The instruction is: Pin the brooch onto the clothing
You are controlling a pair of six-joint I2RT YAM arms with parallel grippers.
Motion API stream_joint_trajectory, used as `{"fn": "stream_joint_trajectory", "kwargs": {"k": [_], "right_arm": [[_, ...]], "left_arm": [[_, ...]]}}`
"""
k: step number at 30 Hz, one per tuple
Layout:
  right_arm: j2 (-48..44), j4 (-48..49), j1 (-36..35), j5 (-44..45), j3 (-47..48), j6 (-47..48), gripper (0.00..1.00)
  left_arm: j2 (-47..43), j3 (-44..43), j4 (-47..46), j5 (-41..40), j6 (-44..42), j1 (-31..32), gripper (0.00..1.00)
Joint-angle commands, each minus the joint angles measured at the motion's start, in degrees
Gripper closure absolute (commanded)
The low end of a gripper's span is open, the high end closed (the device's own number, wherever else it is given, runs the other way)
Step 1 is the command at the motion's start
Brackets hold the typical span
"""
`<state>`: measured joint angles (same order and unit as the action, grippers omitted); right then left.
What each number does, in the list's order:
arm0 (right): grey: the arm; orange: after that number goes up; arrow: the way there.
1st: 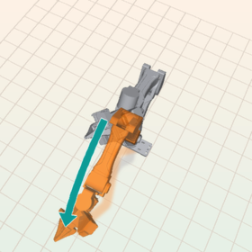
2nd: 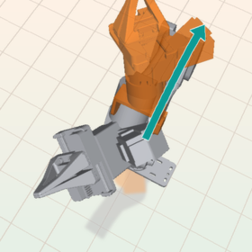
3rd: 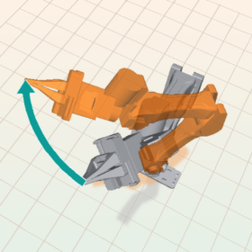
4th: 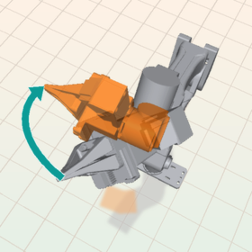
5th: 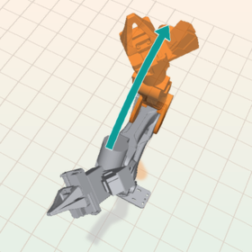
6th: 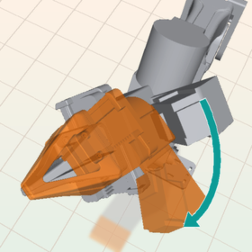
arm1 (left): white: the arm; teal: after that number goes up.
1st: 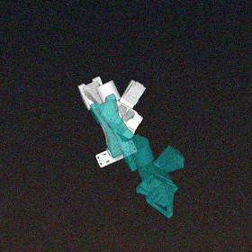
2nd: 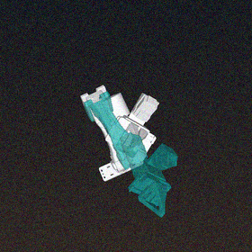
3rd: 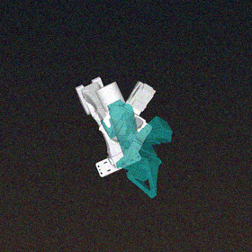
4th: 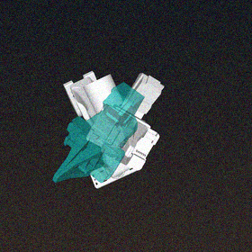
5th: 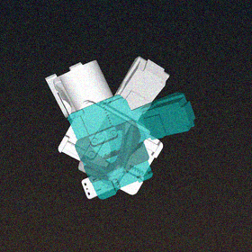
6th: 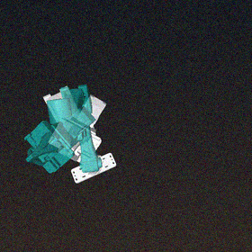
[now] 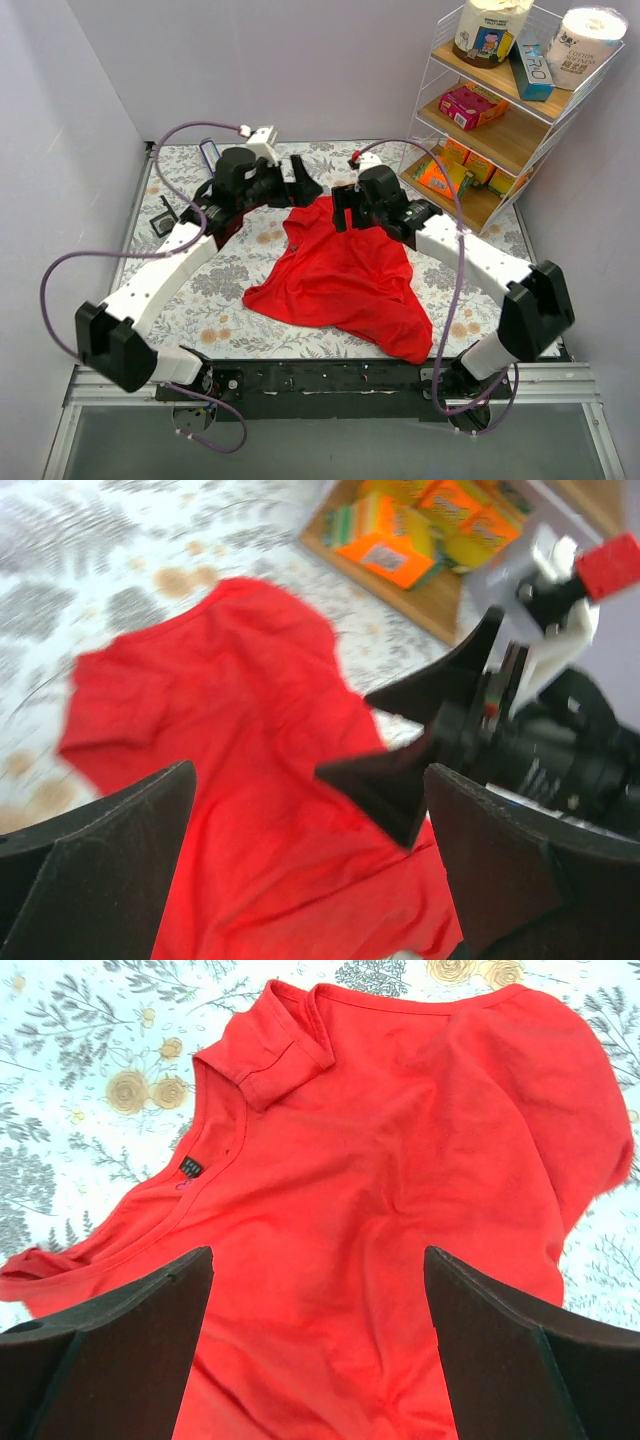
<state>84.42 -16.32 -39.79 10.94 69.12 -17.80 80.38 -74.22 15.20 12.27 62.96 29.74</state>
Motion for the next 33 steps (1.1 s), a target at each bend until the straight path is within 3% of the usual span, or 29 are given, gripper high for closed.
{"fn": "stream_joint_trajectory", "kwargs": {"k": [1,8,16,26,33], "right_arm": [[7.58,0.84,1.99,-5.74,6.71,4.88,0.07],[24.90,-3.98,4.10,-10.41,21.65,8.65,0.16],[37.91,-5.57,5.07,-17.26,32.91,10.42,0.19],[46.27,-3.90,5.69,-22.71,37.75,8.49,0.23],[48.64,-3.46,5.78,-22.63,40.30,7.70,0.36]], "left_arm": [[-7.24,9.07,14.56,-8.57,1.98,-4.94,0.02],[-21.31,23.23,21.88,-13.77,13.49,-8.29,0.02],[-19.46,25.79,31.11,-18.69,18.16,-8.47,0.02],[-21.76,35.71,24.88,-19.04,21.41,-8.64,0.02],[-20.79,38.79,19.79,-15.53,25.19,-8.82,0.02]]}}
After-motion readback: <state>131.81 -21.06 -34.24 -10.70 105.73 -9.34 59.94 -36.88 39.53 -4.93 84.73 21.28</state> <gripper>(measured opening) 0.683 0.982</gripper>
